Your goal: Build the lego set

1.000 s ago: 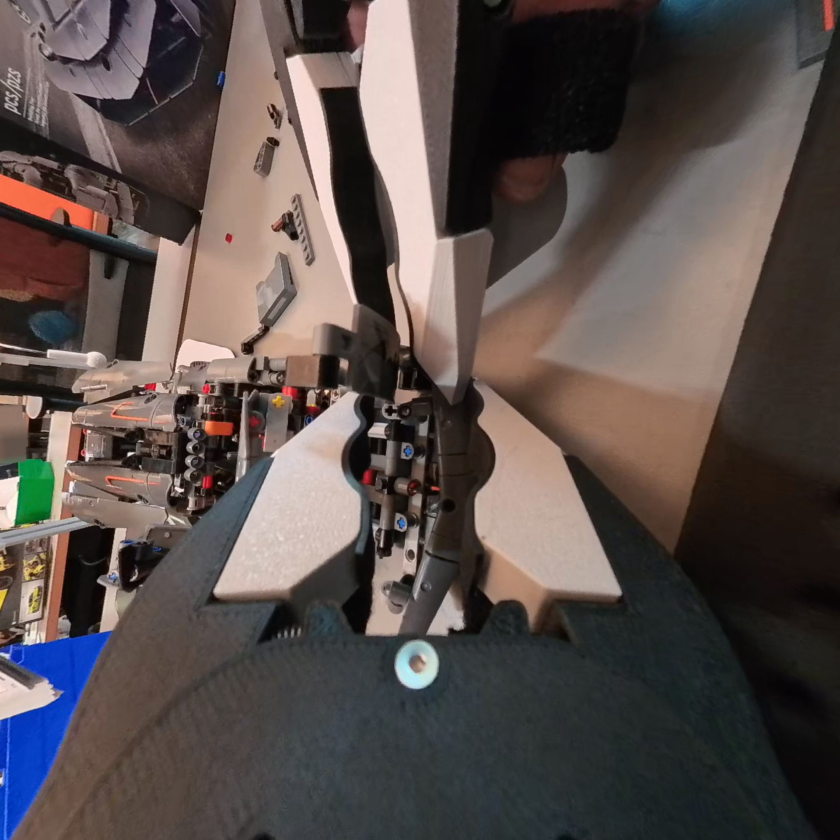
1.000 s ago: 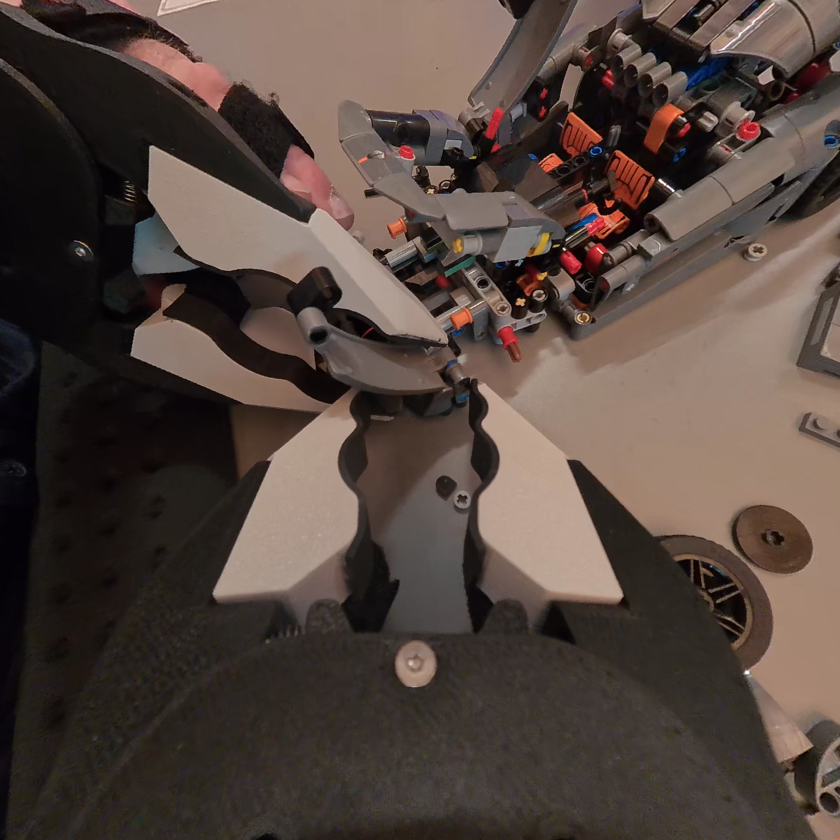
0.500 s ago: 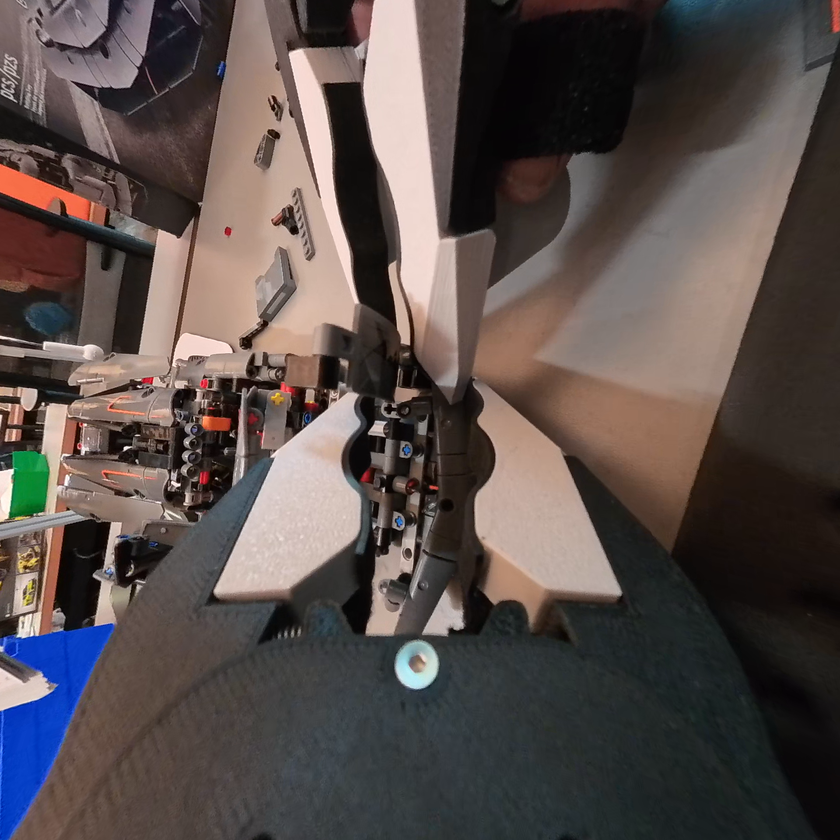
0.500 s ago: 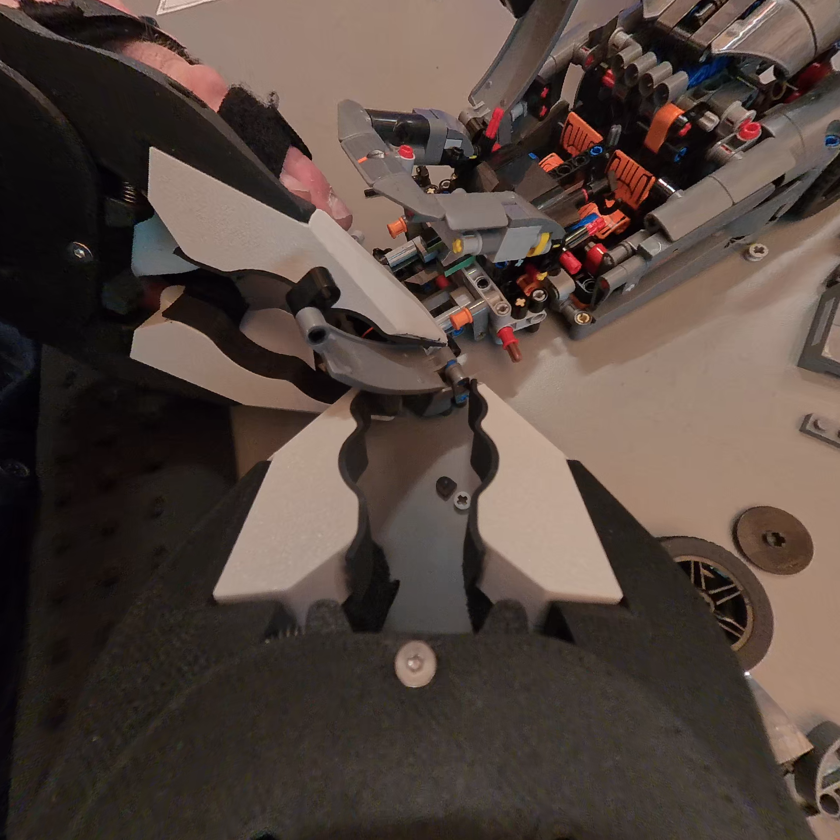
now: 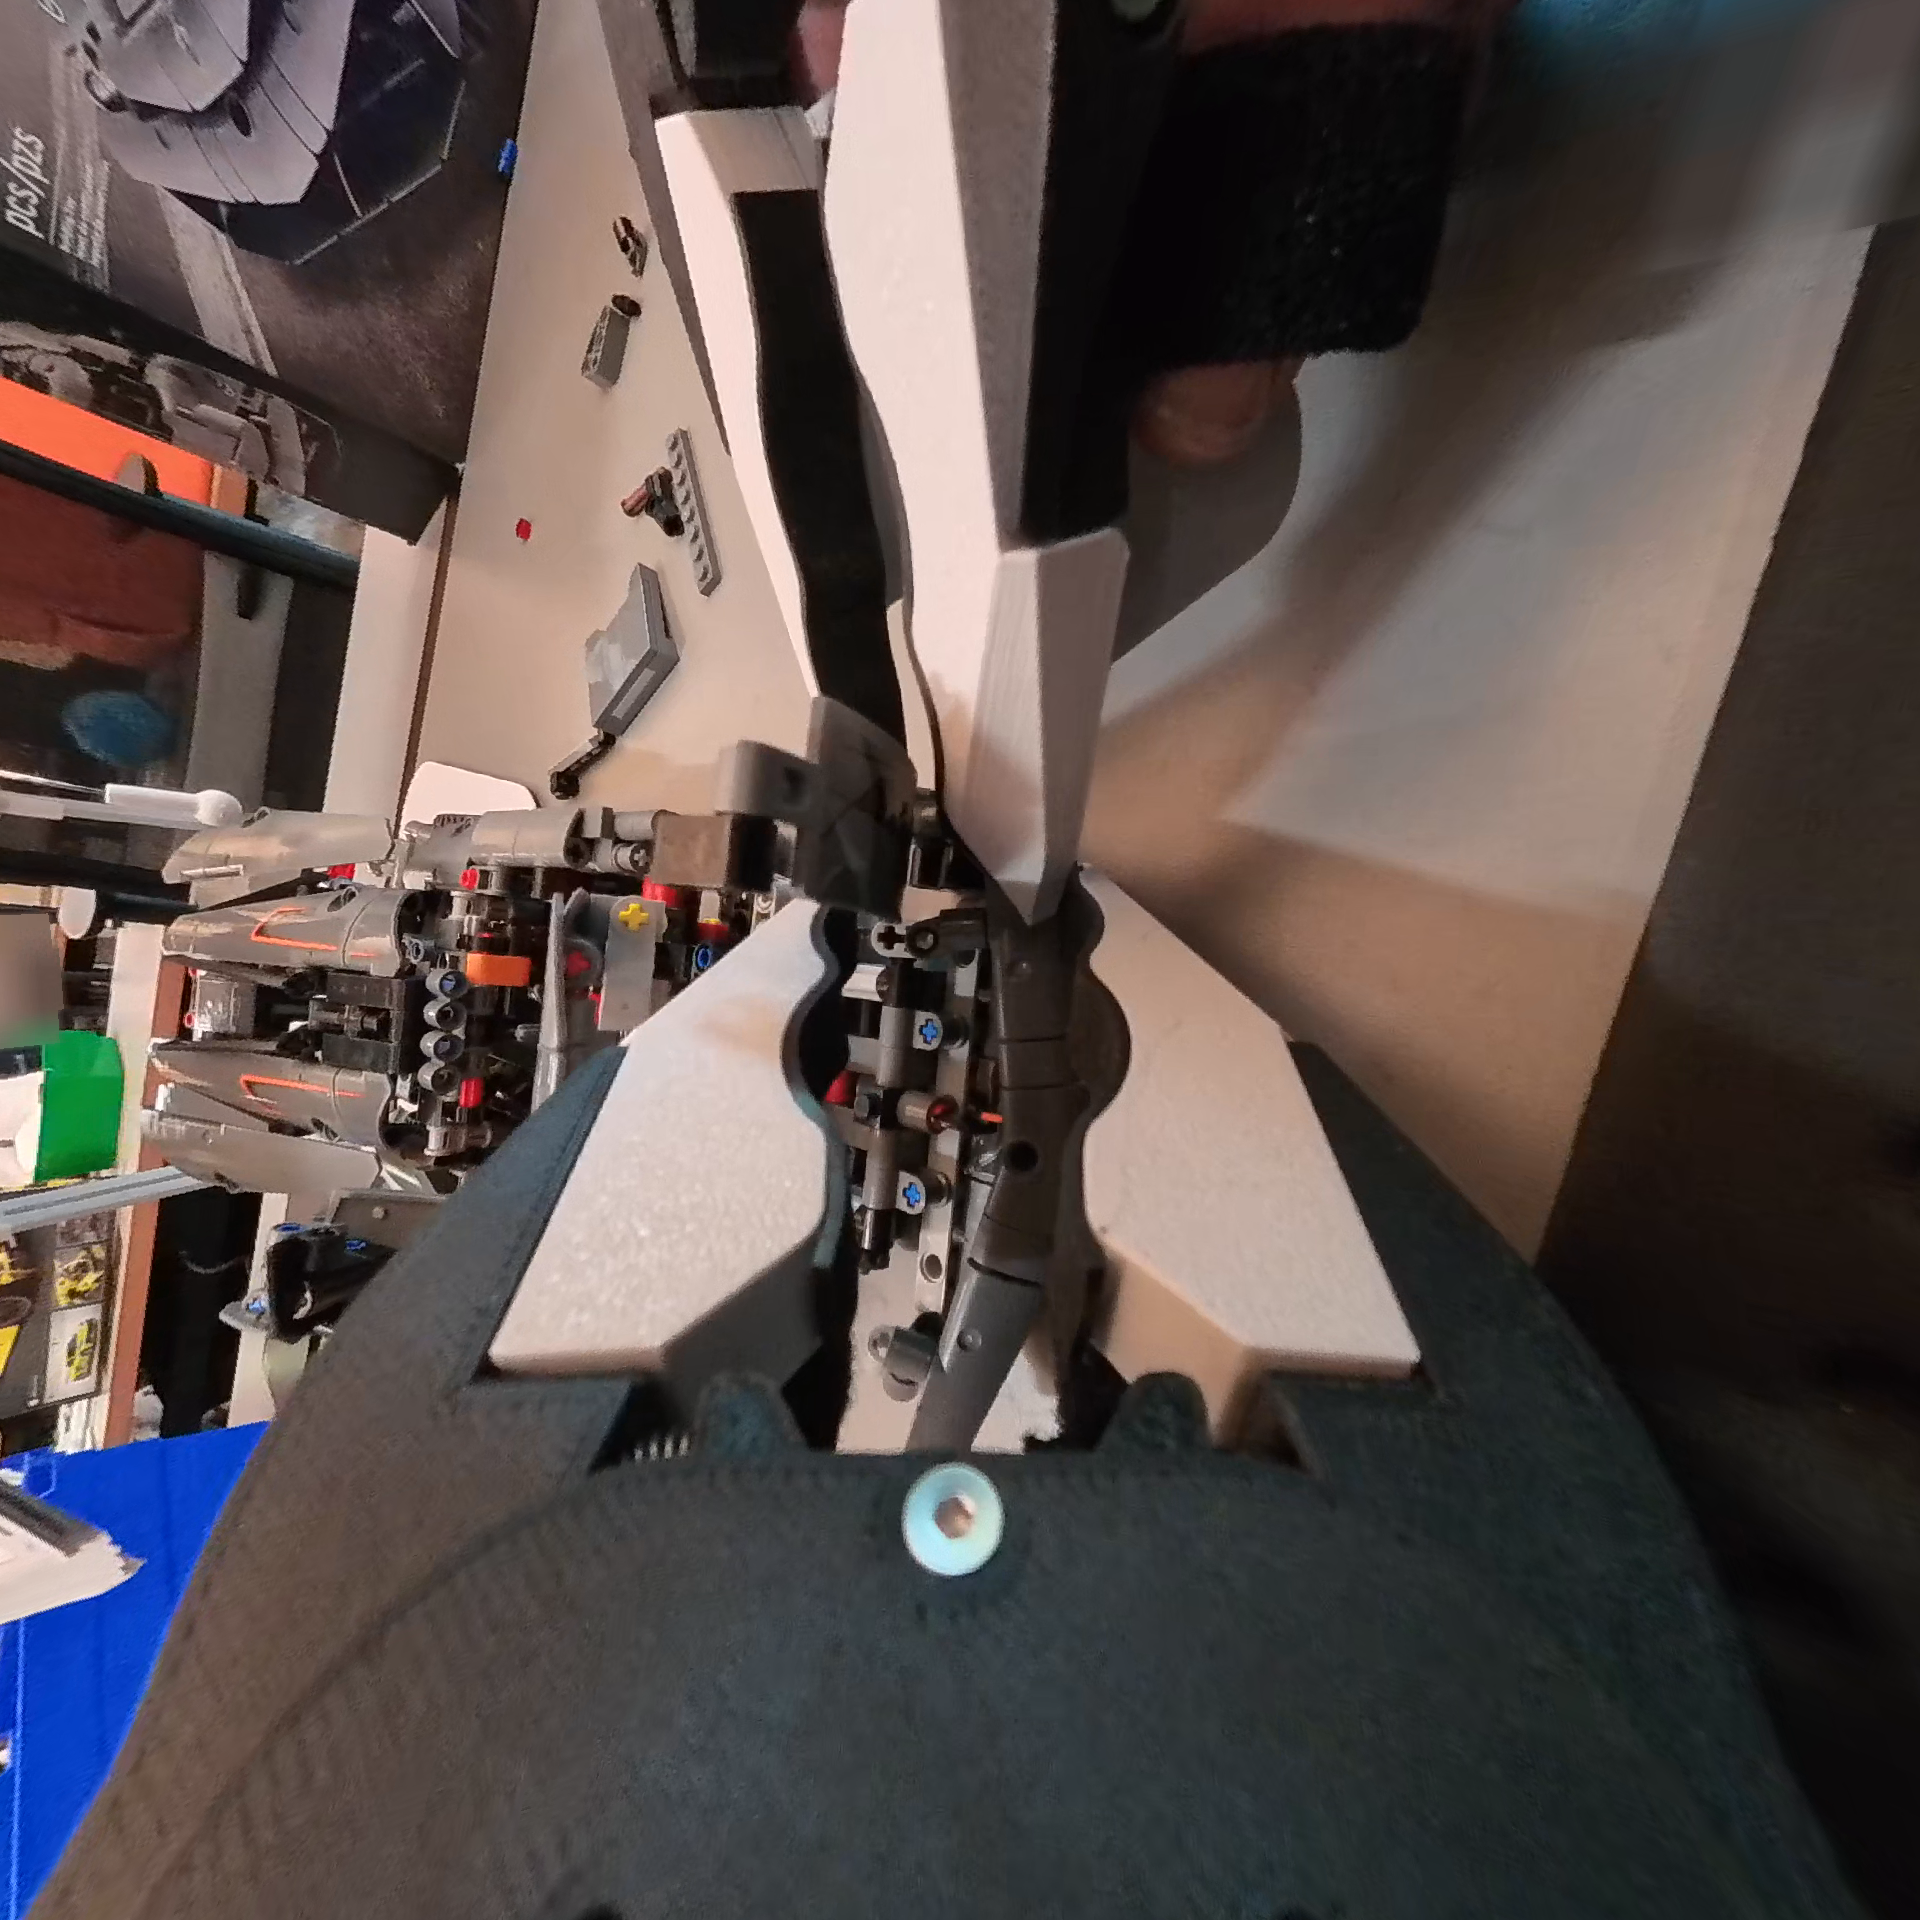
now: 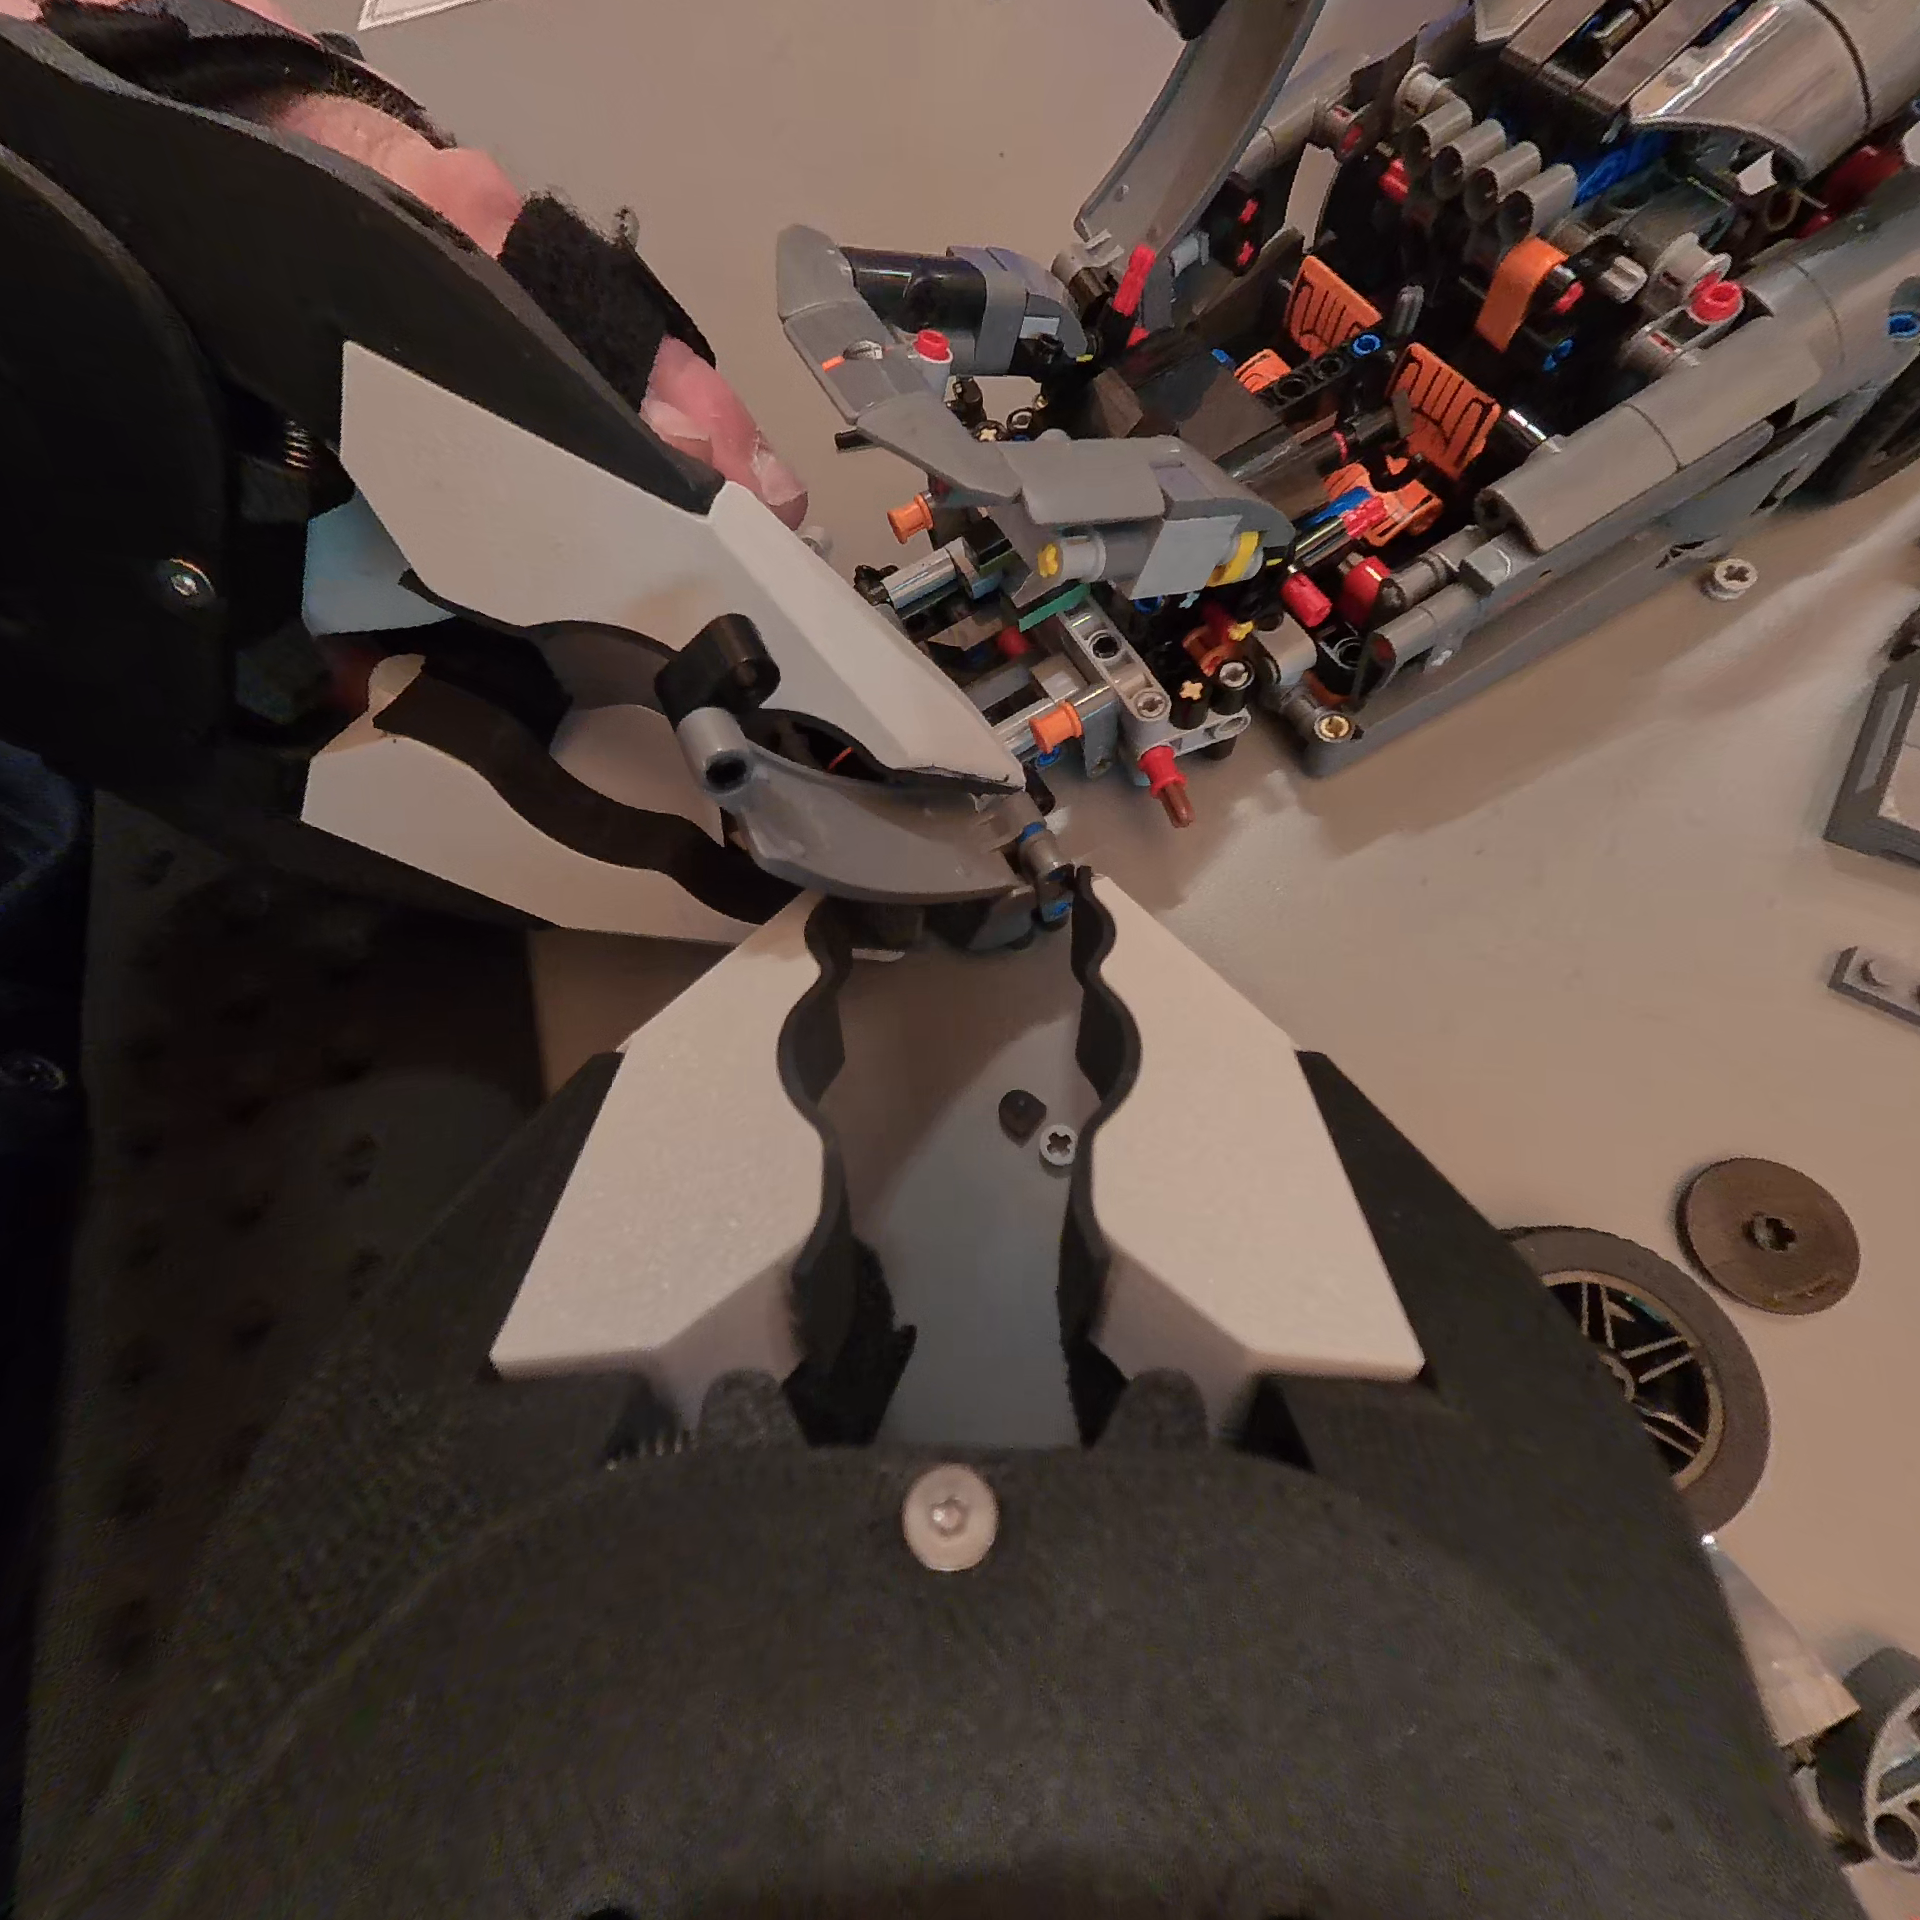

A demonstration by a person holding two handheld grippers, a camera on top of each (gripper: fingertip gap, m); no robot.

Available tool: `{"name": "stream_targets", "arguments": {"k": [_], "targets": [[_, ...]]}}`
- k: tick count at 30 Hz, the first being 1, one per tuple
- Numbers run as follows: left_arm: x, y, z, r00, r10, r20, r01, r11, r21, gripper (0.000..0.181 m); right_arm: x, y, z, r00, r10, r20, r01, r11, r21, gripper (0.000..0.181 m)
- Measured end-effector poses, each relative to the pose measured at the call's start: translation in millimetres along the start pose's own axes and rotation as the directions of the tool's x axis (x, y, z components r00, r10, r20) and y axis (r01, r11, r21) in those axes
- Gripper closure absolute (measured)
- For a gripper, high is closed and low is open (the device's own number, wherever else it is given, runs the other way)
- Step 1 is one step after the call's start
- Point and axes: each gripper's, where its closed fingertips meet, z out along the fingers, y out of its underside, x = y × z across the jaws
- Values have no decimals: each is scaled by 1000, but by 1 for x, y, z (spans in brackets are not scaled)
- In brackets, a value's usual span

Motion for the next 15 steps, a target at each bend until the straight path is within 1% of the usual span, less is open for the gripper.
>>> {"name": "stream_targets", "arguments": {"k": [9,15], "targets": [[0,0,2,1000,-23,-1,23,1000,0,144,1,0,2,1000,0,-17,0,1000,-6,141],[1,-3,2,997,-75,-20,75,997,16,145,0,-1,3,1000,7,-17,-7,1000,-8,143]]}}
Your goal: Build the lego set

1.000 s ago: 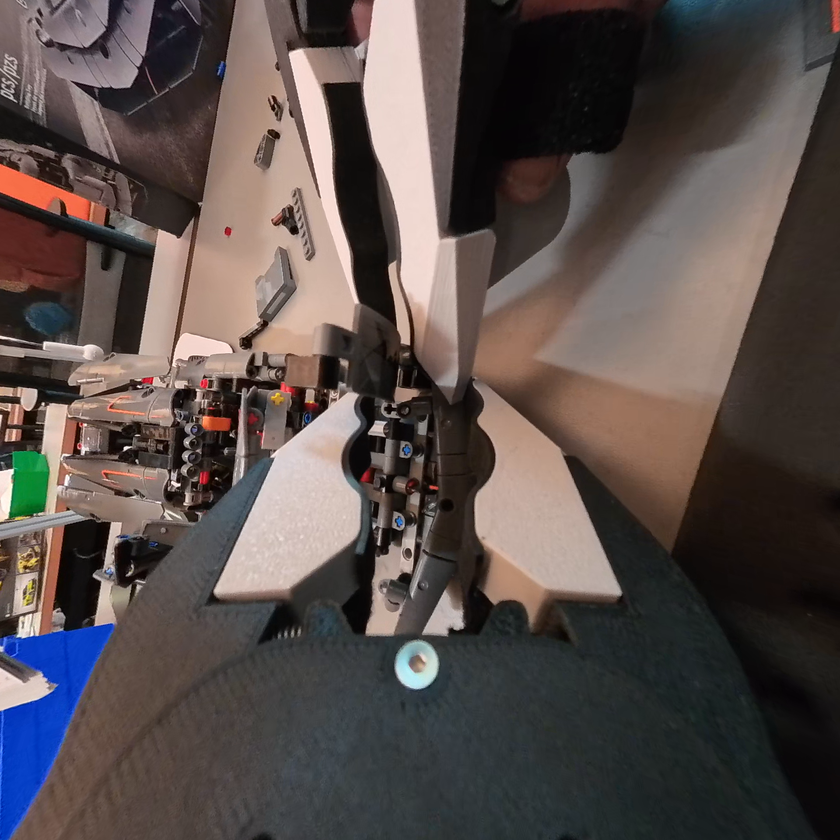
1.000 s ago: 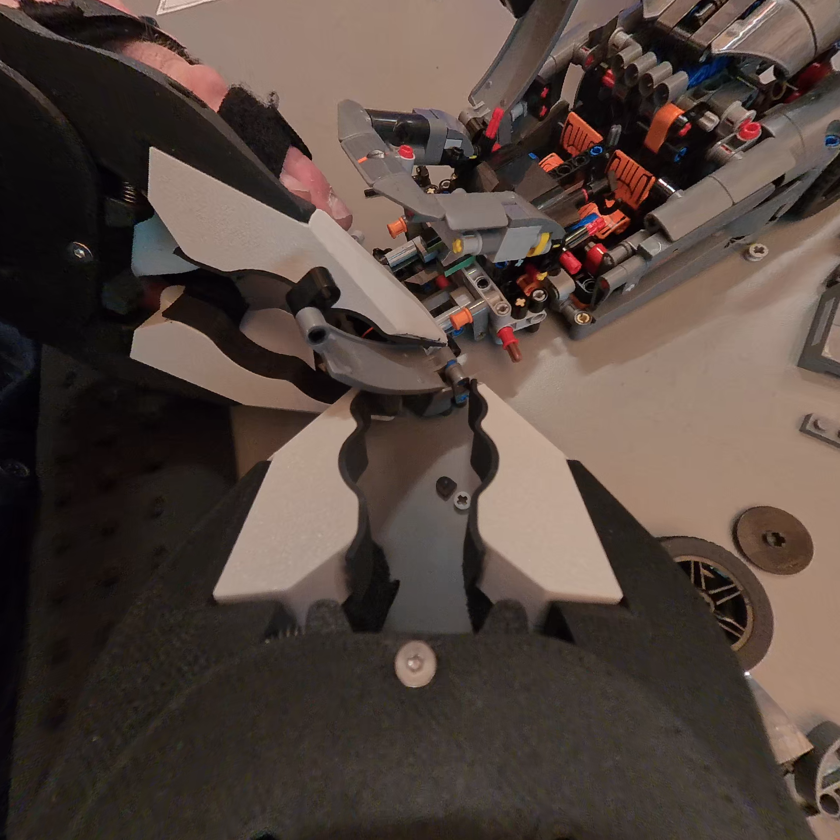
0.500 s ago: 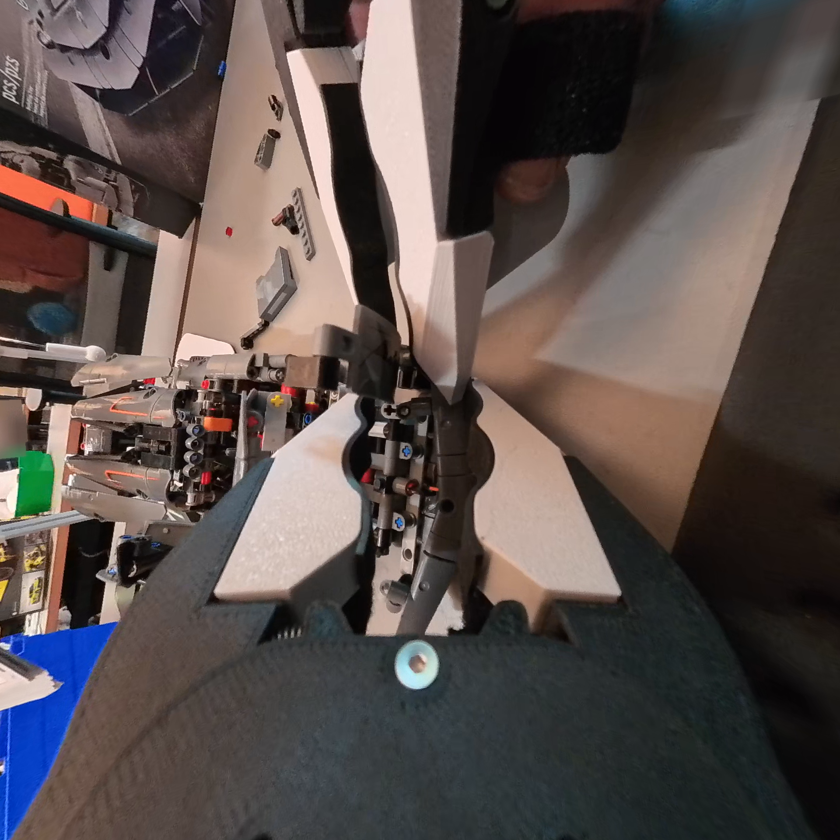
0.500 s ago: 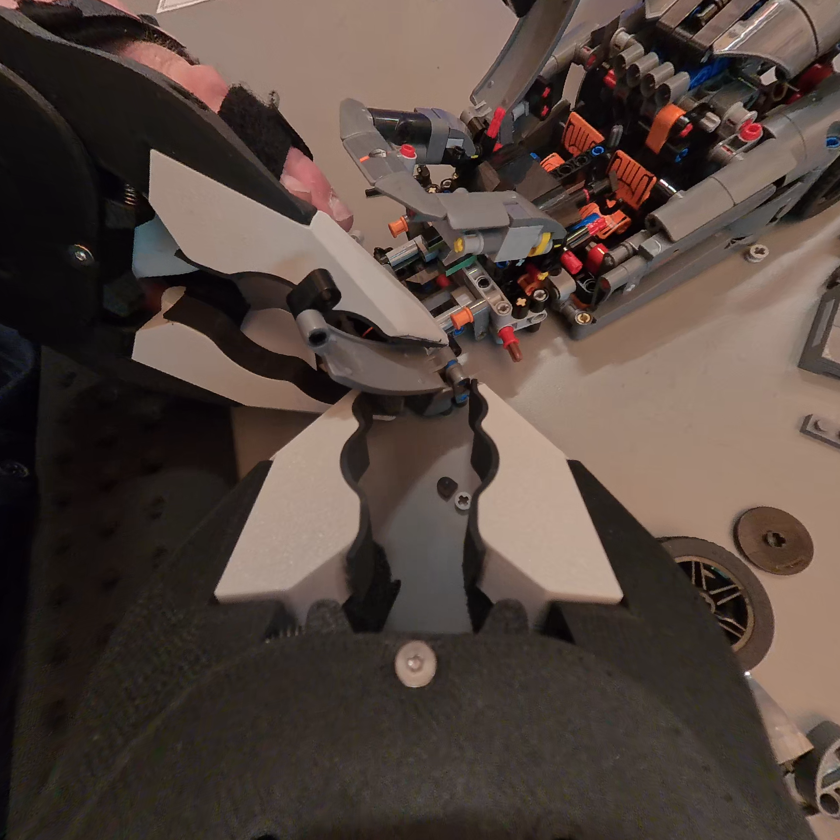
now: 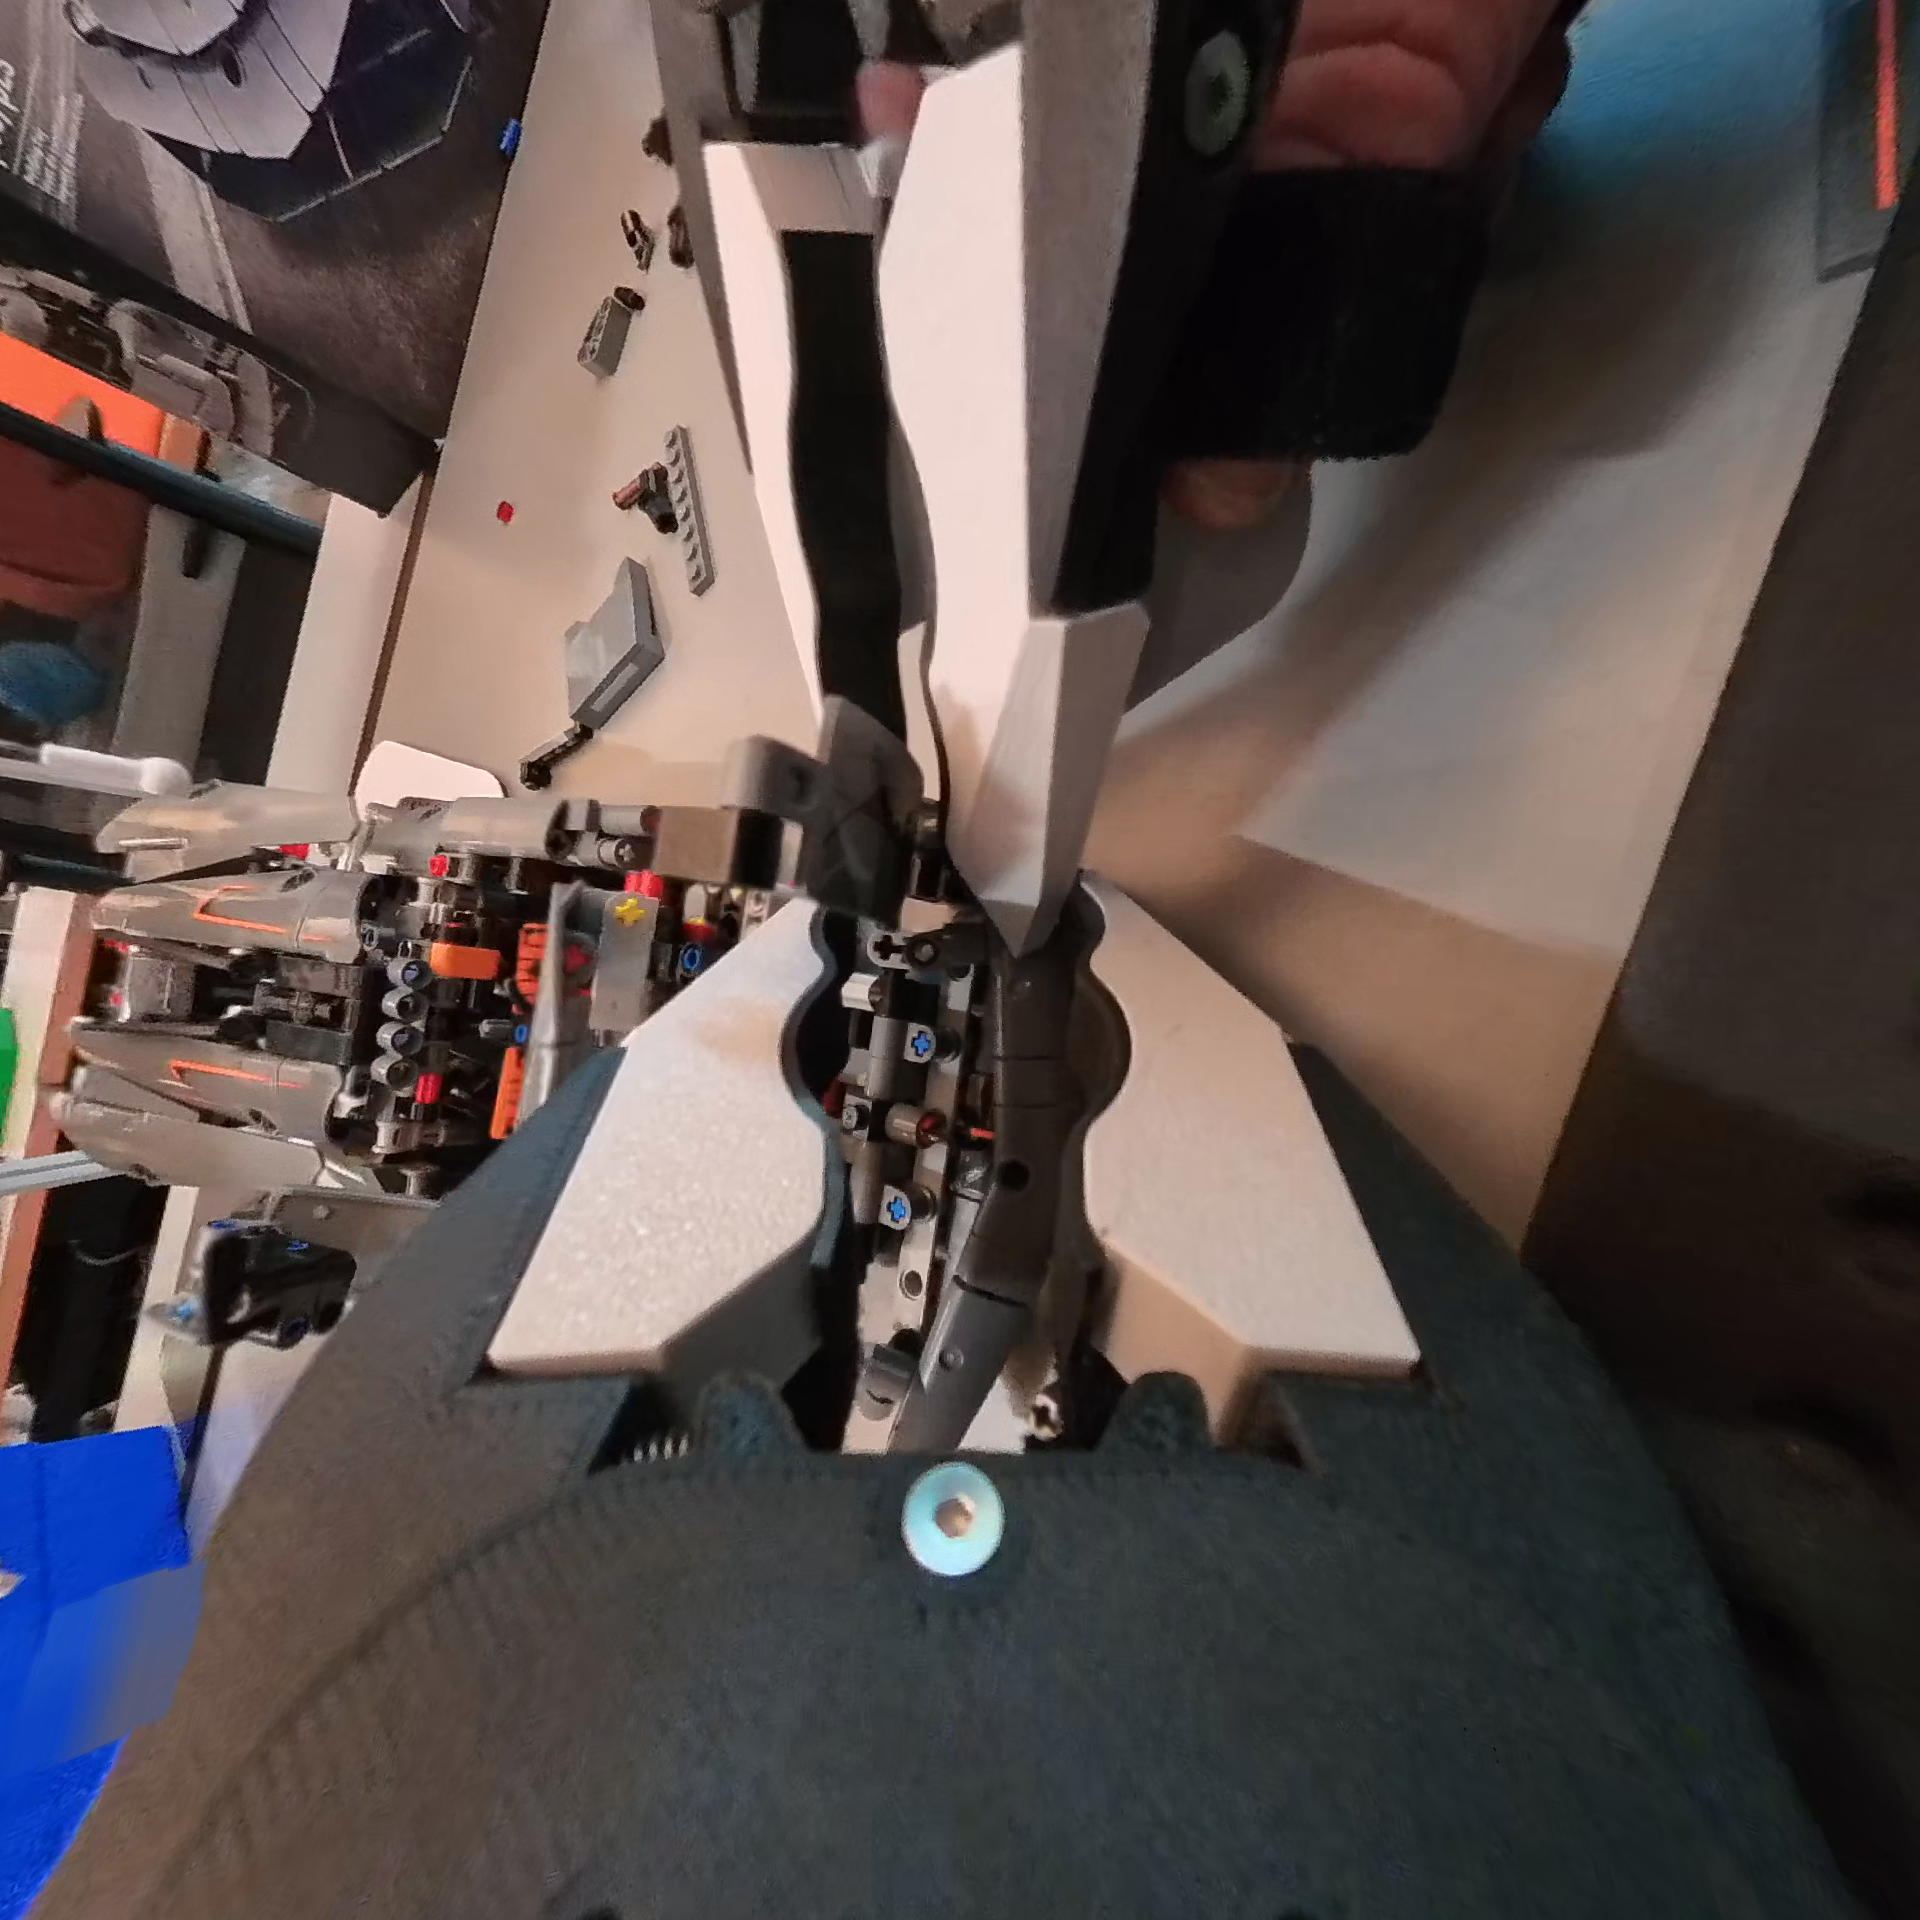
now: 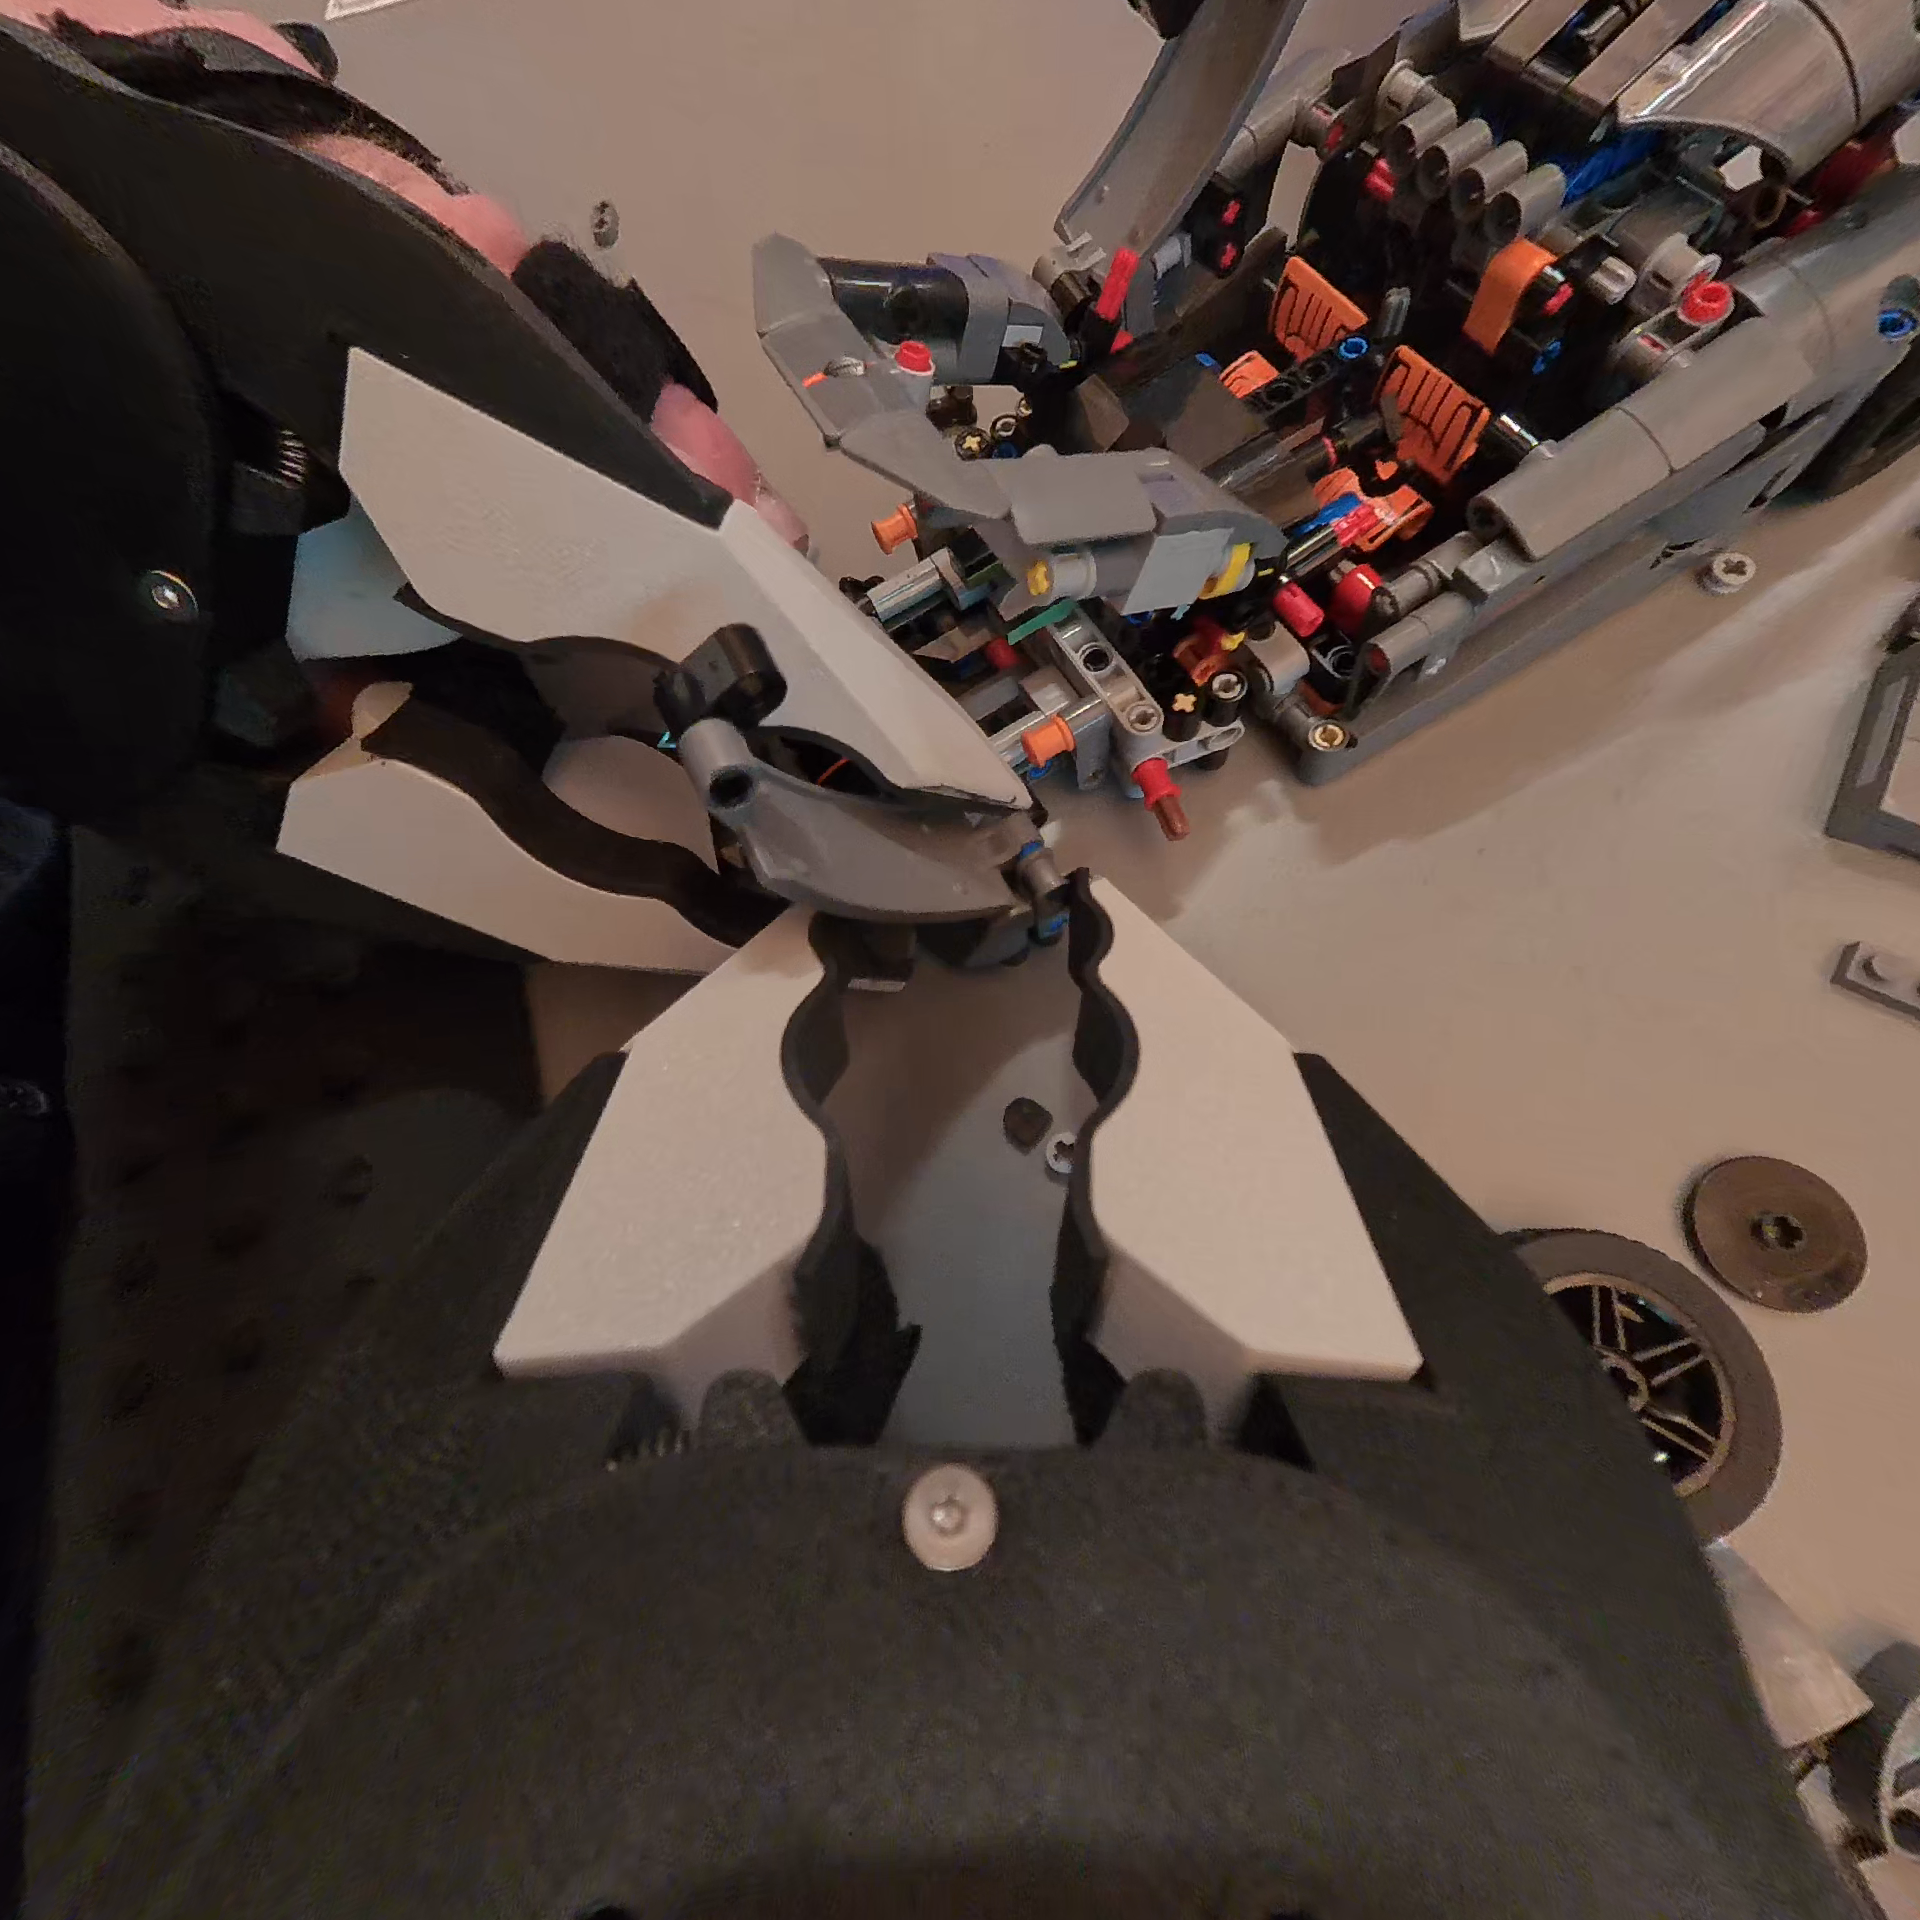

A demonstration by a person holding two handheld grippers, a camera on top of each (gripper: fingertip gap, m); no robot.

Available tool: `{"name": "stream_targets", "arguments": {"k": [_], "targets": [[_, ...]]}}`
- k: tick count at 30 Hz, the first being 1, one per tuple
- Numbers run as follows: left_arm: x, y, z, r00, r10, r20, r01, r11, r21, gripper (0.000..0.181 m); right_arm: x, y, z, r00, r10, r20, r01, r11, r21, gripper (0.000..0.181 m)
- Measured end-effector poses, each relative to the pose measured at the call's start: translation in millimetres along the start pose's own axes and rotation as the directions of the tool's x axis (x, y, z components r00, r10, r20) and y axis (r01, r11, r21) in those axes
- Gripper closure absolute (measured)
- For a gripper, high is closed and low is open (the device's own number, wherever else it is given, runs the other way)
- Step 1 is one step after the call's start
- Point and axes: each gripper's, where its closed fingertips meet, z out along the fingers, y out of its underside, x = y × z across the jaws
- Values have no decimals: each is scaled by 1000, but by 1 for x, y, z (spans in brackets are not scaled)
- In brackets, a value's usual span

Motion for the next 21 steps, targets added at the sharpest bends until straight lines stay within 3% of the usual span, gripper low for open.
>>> {"name": "stream_targets", "arguments": {"k": [21], "targets": [[2,-1,0,1000,5,-18,-5,1000,5,145,-1,-3,-5,1000,-9,3,9,1000,16,146]]}}
